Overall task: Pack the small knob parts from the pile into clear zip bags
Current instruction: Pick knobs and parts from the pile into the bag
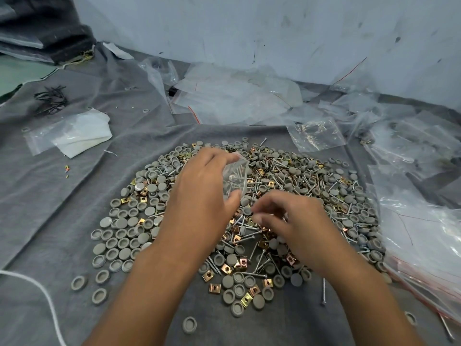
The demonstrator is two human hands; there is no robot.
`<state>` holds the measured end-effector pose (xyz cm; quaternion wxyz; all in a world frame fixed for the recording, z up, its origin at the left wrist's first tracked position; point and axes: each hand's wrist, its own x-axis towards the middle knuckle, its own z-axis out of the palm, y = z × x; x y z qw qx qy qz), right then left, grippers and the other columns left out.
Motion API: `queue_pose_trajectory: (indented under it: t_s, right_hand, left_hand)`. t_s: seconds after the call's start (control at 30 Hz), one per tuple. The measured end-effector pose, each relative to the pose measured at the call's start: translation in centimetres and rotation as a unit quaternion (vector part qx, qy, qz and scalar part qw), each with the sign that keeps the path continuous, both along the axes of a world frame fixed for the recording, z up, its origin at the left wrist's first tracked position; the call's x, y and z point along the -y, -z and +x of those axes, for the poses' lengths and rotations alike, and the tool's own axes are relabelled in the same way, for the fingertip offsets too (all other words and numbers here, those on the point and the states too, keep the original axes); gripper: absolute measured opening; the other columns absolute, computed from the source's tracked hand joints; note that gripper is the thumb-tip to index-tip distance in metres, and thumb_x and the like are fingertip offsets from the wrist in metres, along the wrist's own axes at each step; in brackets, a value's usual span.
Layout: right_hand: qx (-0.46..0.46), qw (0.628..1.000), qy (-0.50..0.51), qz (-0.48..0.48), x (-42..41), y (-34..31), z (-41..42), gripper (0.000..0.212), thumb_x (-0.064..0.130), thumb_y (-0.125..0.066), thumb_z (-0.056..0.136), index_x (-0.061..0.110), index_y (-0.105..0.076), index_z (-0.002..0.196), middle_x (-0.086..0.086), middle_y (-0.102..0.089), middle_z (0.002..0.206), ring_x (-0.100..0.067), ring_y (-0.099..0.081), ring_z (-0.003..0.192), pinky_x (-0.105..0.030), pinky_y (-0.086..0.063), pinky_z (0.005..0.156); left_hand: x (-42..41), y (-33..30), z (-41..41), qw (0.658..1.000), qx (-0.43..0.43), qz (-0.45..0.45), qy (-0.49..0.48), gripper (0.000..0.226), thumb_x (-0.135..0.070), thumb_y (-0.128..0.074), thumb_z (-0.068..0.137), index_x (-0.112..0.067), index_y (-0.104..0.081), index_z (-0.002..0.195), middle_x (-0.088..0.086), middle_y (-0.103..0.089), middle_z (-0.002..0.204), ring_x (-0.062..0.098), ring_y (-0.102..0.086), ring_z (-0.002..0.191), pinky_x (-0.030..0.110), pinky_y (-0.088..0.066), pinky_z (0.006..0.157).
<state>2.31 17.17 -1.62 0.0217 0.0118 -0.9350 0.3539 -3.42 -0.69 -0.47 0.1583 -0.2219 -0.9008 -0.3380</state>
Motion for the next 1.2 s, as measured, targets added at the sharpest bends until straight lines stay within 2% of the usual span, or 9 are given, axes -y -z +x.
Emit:
queue_pose_trajectory:
  t_s: [0.17, 0.23, 0.33, 0.4, 0.5, 0.63, 0.87, 1.07, 1.2]
  right_hand:
    - [-0.107, 0.946, 0.012, -0.305, 0.5, -1.5, -0.5, 0.015, 0.020, -0.070, 0.090, 0.030, -0.074, 0.100, 0.011, -0.078, 0.098, -0.004, -0.072, 0.091, -0.013, -0.053, 0.077]
    - [-0.141, 0.921, 0.029, -0.363, 1.1, -1.7, -0.5, 0.014, 0.024, -0.074, 0.085, 0.028, -0.074, 0.098, 0.006, -0.078, 0.096, -0.008, -0.073, 0.091, -0.018, -0.056, 0.075]
    - [-0.217, 0.930, 0.057, -0.291, 2.1, -1.3, -0.7, 0.015, 0.021, -0.081, 0.084, 0.028, -0.072, 0.094, 0.007, -0.077, 0.092, -0.014, -0.073, 0.084, -0.029, -0.058, 0.067]
    - [-0.257, 0.945, 0.067, -0.192, 2.6, -0.7, -1.0, 0.013, 0.021, -0.082, 0.085, 0.027, -0.072, 0.092, 0.012, -0.074, 0.086, -0.009, -0.068, 0.076, -0.018, -0.048, 0.061]
    - [-0.264, 0.959, 0.082, -0.058, 3.0, 0.1, -1.2, 0.014, 0.023, -0.083, 0.084, 0.025, -0.072, 0.092, 0.017, -0.067, 0.087, -0.003, -0.062, 0.078, -0.009, -0.039, 0.066]
    - [-0.275, 0.958, 0.059, -0.055, 2.4, 0.0, -1.0, 0.013, 0.019, -0.080, 0.087, 0.025, -0.070, 0.092, 0.021, -0.064, 0.085, -0.004, -0.061, 0.076, -0.007, -0.041, 0.064]
    - [-0.040, 0.992, -0.042, 0.109, 2.2, 1.1, 0.0, 0.014, 0.036, -0.072, 0.090, 0.043, -0.062, 0.097, 0.029, -0.059, 0.093, 0.008, -0.053, 0.090, -0.020, -0.048, 0.076]
    - [-0.039, 0.977, -0.043, 0.205, 3.5, 2.0, 0.0, 0.027, 0.041, -0.063, 0.096, 0.041, -0.056, 0.122, 0.020, -0.055, 0.112, -0.007, -0.046, 0.110, -0.026, -0.042, 0.087]
    - [-0.007, 0.978, -0.019, 0.209, 3.1, 2.2, 0.1, 0.032, 0.049, -0.062, 0.096, 0.041, -0.055, 0.126, 0.019, -0.049, 0.117, -0.007, -0.043, 0.116, -0.025, -0.035, 0.081]
  left_hand:
    - [-0.1, 0.1, 0.1, 0.999, 0.010, -0.016, 0.028, 0.058, -0.025, -0.081, 0.078, -0.028, -0.058, 0.132, -0.019, -0.051, 0.118, -0.001, -0.043, 0.094, 0.022, -0.042, 0.094]
    - [-0.2, 0.2, 0.2, 0.999, 0.012, -0.023, 0.036, 0.057, -0.026, -0.081, 0.079, -0.029, -0.058, 0.131, -0.018, -0.051, 0.120, -0.001, -0.043, 0.097, 0.022, -0.042, 0.095]
    - [-0.4, 0.3, 0.2, 0.999, 0.013, -0.031, 0.041, 0.056, -0.029, -0.080, 0.080, -0.031, -0.057, 0.132, -0.019, -0.050, 0.120, -0.001, -0.045, 0.098, 0.020, -0.040, 0.094]
    - [-0.5, 0.4, 0.2, 0.999, 0.011, -0.032, 0.043, 0.055, -0.028, -0.079, 0.081, -0.031, -0.057, 0.131, -0.019, -0.050, 0.120, -0.002, -0.046, 0.102, 0.019, -0.038, 0.095]
    - [-0.5, 0.4, 0.2, 0.999, 0.004, -0.029, 0.038, 0.051, -0.025, -0.078, 0.081, -0.028, -0.060, 0.129, -0.019, -0.051, 0.119, -0.004, -0.043, 0.101, 0.018, -0.038, 0.094]
    - [-0.3, 0.3, 0.0, 0.999, 0.009, -0.018, 0.039, 0.055, -0.026, -0.080, 0.079, -0.029, -0.059, 0.130, -0.018, -0.053, 0.119, -0.002, -0.047, 0.100, 0.023, -0.045, 0.095]
    - [0.1, 0.1, -0.1, 1.000, 0.014, -0.003, 0.024, 0.058, -0.020, -0.081, 0.077, -0.029, -0.059, 0.130, -0.021, -0.049, 0.115, -0.002, -0.045, 0.093, 0.021, -0.043, 0.094]
    - [0.3, 0.1, -0.4, 1.000, 0.007, -0.004, -0.003, 0.050, -0.009, -0.070, 0.084, -0.026, -0.060, 0.130, -0.020, -0.048, 0.112, -0.004, -0.046, 0.085, -0.003, -0.029, 0.085]
    - [0.3, 0.2, -0.5, 1.000, 0.001, 0.003, -0.002, 0.044, -0.009, -0.065, 0.090, -0.025, -0.060, 0.130, -0.018, -0.050, 0.113, -0.002, -0.043, 0.088, 0.000, -0.030, 0.085]
